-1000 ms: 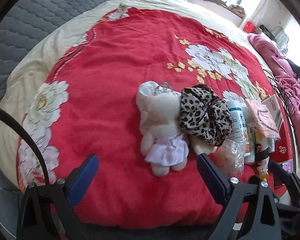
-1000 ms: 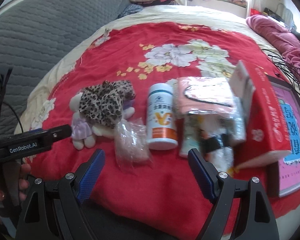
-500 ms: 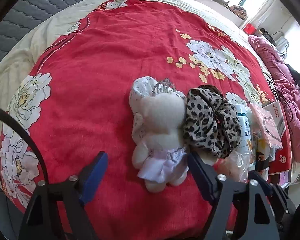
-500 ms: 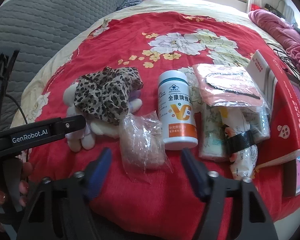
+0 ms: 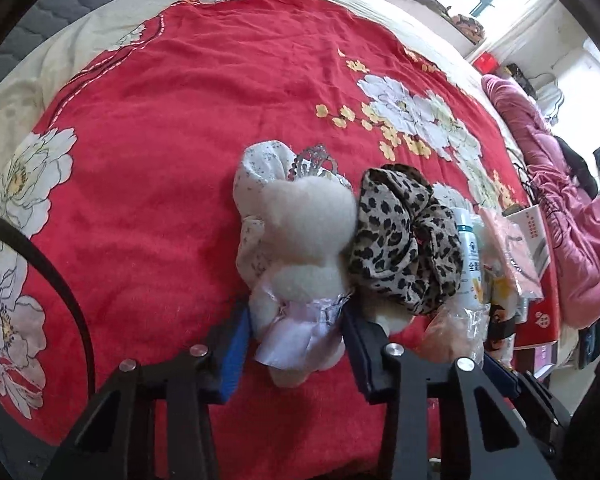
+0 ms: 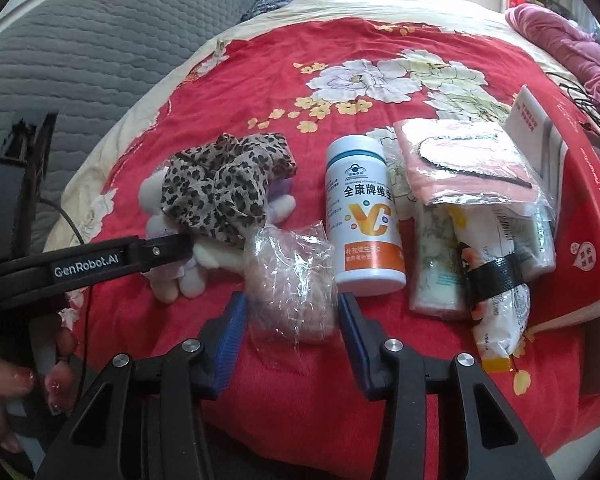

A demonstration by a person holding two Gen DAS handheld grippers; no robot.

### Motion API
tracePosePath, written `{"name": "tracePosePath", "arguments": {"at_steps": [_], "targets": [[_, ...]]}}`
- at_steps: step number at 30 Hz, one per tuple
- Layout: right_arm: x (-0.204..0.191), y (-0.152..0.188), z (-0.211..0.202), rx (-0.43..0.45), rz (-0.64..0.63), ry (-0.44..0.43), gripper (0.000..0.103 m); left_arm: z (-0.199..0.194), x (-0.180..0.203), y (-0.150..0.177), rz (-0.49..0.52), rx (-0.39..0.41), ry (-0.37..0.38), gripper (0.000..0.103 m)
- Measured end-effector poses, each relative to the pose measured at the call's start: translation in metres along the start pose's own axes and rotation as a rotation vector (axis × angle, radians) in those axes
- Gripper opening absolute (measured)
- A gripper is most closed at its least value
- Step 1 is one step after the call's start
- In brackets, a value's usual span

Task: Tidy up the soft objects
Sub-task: 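Close the left tool on the teddy bear while the right tool grasps the plastic bag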

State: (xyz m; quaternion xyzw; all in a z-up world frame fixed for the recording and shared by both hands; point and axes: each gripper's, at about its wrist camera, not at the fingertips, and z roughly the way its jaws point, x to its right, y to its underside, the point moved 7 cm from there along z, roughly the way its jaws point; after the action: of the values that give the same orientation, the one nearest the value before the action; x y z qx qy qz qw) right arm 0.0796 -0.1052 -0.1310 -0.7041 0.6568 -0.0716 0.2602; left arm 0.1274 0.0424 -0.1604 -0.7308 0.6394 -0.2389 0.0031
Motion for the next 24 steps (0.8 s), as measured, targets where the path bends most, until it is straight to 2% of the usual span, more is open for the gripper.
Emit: {"name": "tracePosePath", "arguments": {"at_steps": [5,13,18,24], "targets": [[0.004,-0.001,-0.004,0.001,0.016,-0.009,0.048,-0.017,-0.002,0.005,-0.002,0.015,0.004,0.044],[0.003,-0.002,-0.023,0.027,0.009,-0.031,0.048,-0.043,0.001,0.014,0.048,0.041,-0.061,0.044],[0.005,-0.007,-0.045,0.064,0.009,-0.039,0.048,-0.063,0.019,0.02,0.105,0.072,-0.079,0.044],[0.021,-0.011,-0.083,0.123,0.025,-0.03,0.048,-0.087,0.058,0.026,0.185,0.124,-0.083,0.044]]}}
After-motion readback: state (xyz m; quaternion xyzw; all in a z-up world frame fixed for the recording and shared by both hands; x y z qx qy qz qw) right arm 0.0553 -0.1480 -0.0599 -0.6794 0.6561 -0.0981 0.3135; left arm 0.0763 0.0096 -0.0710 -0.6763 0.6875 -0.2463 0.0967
